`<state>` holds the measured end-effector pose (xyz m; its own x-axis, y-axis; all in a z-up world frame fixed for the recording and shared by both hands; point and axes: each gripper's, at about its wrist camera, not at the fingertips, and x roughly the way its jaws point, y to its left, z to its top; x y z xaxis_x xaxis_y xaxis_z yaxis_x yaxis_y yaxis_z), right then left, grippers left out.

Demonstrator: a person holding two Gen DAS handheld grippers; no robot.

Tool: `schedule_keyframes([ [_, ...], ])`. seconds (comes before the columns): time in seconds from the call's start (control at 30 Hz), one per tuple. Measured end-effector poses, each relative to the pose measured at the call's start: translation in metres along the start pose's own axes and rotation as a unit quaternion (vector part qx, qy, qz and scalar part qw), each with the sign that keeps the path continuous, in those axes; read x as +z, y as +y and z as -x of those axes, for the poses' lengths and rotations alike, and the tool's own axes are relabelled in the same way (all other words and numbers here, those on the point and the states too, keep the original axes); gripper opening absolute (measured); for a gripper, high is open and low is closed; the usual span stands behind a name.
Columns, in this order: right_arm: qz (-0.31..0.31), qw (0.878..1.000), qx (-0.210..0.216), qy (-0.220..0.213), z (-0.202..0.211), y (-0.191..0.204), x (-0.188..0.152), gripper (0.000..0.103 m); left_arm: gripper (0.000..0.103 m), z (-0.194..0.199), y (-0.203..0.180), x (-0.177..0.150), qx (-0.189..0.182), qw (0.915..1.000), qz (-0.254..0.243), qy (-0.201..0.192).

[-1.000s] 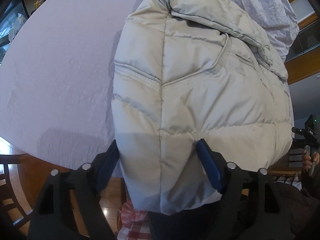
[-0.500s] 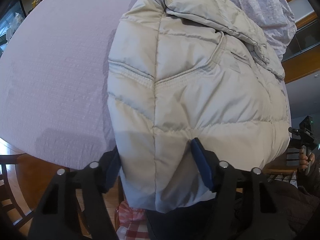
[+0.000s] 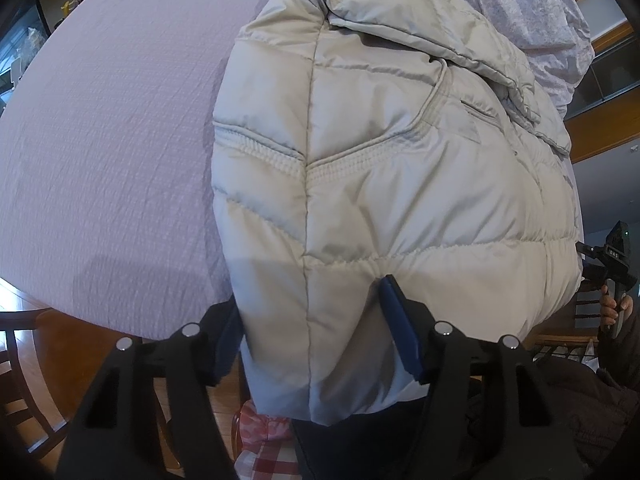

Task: Fold large clothes

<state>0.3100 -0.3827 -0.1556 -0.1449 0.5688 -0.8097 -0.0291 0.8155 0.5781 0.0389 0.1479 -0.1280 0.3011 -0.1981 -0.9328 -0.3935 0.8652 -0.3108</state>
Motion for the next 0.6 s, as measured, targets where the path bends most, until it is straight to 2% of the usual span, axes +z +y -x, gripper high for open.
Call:
schedule_keyframes([
  [0.1, 0.016, 0.998, 0.039, 0.035, -0.017, 0.010, -0.010, 0.056, 0.064, 0.000, -0.002, 0.001, 0.001, 1.0000, -0.001, -0.001],
  [0.27, 0.016, 0.994, 0.084, 0.062, -0.029, 0.012, -0.019, 0.056, 0.061, -0.001, -0.004, 0.001, 0.004, 1.0000, -0.002, -0.001],
  [0.5, 0.031, 0.993, 0.073, 0.084, -0.037, 0.029, -0.024, 0.056, 0.053, -0.001, -0.014, -0.003, 0.017, 0.9997, -0.013, -0.010],
  [0.57, 0.039, 0.994, 0.061, 0.085, -0.042, 0.038, -0.022, 0.051, 0.046, 0.001, -0.015, -0.005, 0.022, 0.9995, -0.015, -0.015],
  [0.6, 0.043, 0.994, 0.058, 0.083, -0.041, 0.040, -0.022, 0.044, 0.042, 0.002, -0.016, -0.005, 0.027, 0.9993, -0.017, -0.018],
])
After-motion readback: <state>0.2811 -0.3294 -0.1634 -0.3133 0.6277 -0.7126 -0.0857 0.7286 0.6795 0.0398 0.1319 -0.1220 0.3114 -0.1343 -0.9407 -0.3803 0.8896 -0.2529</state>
